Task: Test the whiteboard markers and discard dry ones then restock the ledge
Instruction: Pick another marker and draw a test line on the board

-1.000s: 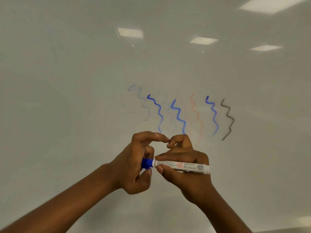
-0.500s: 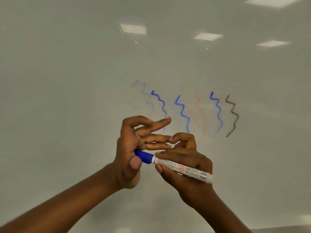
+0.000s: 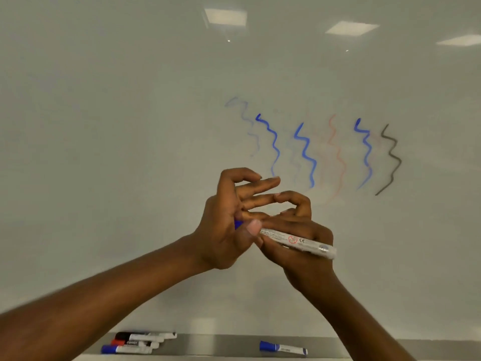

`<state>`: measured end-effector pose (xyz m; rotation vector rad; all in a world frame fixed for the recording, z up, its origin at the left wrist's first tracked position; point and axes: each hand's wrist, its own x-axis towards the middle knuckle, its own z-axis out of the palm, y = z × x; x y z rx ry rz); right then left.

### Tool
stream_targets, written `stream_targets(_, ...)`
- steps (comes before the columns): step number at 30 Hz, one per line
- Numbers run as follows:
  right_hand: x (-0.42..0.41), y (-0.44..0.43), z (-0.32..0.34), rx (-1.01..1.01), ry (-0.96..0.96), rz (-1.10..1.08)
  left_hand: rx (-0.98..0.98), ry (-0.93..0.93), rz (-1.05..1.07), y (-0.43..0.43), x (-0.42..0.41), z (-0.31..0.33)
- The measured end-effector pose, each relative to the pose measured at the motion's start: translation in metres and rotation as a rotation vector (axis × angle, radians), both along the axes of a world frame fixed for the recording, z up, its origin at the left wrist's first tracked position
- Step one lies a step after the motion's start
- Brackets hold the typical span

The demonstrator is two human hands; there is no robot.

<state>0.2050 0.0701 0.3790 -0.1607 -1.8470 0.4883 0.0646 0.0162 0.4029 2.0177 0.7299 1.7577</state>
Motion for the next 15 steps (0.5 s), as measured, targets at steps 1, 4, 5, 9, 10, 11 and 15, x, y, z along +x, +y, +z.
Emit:
stream_targets(1,-0.004,0.003,-0.006,-0.028,-0.024,0.034,-0.002,0.113,0.112,0.001,-0.006,-0.008)
stream_targets(4,-0.016,0.008,-0.025,-0.216,-0.111,0.039,-0.020,0.494,0.432,0.005,-0.030,-0.039)
stream_targets(5,-0.019,0.009,-0.033,-0.291,-0.121,0.053,-0.041,0.584,0.498,0.004,-0.036,-0.048)
stream_targets(9,-0.034,0.016,-0.078,-0.644,-0.074,0.274,0.038,0.775,0.715,0.001,-0.067,-0.085)
stream_targets(10,-0.038,0.017,-0.090,-0.695,-0.079,0.248,0.024,0.787,0.753,0.000,-0.076,-0.094)
stream_targets(11,-0.043,0.017,-0.102,-0.691,-0.102,0.193,-0.002,0.789,0.787,0.000,-0.086,-0.106)
stream_targets(15,-0.071,0.011,-0.147,-0.434,-0.235,0.019,-0.096,0.866,0.866,-0.006,-0.122,-0.158)
